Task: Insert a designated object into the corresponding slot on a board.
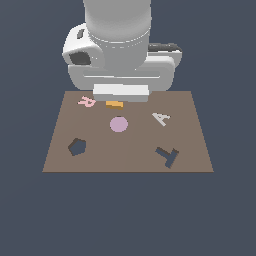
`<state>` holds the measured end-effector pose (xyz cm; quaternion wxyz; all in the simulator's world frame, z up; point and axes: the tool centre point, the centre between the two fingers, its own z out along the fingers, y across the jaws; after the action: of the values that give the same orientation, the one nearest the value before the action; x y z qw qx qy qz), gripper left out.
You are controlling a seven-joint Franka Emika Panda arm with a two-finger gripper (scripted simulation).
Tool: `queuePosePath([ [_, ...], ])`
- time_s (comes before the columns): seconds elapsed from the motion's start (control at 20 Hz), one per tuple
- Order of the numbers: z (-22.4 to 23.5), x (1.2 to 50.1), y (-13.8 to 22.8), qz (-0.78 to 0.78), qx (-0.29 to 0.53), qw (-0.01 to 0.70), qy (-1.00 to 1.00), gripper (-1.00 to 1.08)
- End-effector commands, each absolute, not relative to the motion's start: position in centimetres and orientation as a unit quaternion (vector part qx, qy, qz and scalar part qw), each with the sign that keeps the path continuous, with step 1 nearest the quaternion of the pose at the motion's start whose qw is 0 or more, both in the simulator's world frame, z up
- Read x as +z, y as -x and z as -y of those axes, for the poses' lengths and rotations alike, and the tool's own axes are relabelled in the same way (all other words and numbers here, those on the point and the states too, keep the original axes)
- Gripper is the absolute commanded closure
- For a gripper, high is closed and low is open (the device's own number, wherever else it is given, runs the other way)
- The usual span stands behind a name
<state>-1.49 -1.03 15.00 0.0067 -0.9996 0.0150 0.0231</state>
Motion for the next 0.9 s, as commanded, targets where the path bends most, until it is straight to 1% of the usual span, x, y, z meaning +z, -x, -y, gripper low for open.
queuePosePath([
  [0.0,1.0,15.0,1.5,-0.015,0.023,0.007,1.0,-0.92],
  [0.4,1.4,14.0,2.4,-0.021,0.021,0.006,1.0,-0.92],
  [0.85,2.7,10.4,5.5,-0.041,0.012,0.003,0.999,-0.92],
])
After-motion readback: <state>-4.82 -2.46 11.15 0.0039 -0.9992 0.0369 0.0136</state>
